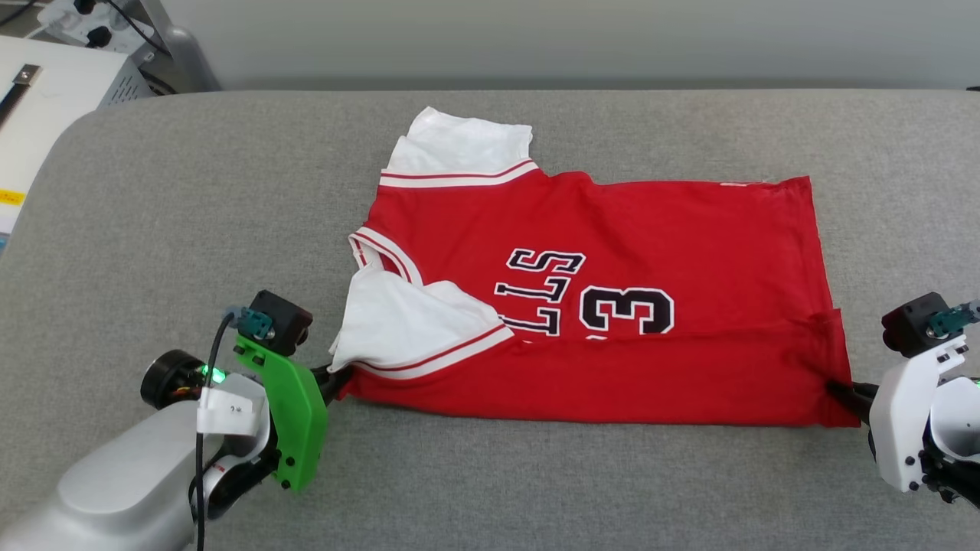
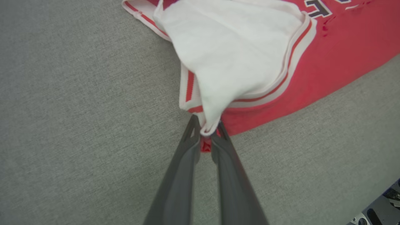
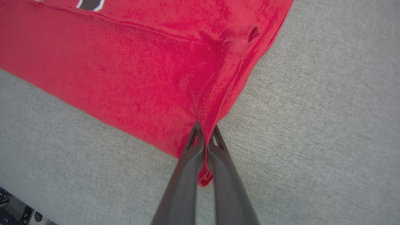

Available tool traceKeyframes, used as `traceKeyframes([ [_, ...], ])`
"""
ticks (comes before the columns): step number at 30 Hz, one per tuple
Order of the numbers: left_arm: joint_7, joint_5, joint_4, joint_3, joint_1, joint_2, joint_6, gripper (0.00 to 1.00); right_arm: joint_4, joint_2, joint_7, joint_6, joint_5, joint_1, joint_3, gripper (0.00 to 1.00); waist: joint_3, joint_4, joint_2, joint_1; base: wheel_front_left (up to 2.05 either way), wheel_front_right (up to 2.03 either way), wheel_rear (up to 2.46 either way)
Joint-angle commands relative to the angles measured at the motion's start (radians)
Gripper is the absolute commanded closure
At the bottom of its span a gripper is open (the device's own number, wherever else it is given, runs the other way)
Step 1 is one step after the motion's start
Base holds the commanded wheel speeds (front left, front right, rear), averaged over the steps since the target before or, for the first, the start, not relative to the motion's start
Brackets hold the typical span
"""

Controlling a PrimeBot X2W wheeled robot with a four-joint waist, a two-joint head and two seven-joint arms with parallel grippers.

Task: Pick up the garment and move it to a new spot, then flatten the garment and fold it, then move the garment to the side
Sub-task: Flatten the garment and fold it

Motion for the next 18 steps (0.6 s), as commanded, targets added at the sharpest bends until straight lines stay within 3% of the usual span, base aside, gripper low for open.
traceKeyframes([
  [1,-0.008,-0.004,-0.021,0.005,0.019,0.014,0.016,1.00,-0.017,-0.011,-0.013,-0.001,0.009,0.021,-0.009,1.00,-0.034,0.001,-0.0001,0.0000,0.00,0.00,0.00],
  [10,-0.005,-0.009,-0.194,-0.003,0.101,0.096,0.104,1.00,-0.128,-0.061,-0.033,-0.001,0.018,0.163,-0.106,1.00,-0.090,0.008,-0.0001,0.0000,0.00,0.00,0.00],
  [18,0.012,-0.026,-0.312,-0.027,0.188,0.154,0.173,1.00,-0.199,-0.055,-0.006,-0.001,0.005,0.331,-0.245,1.00,-0.107,0.002,-0.0001,0.0000,0.00,0.00,0.00],
])
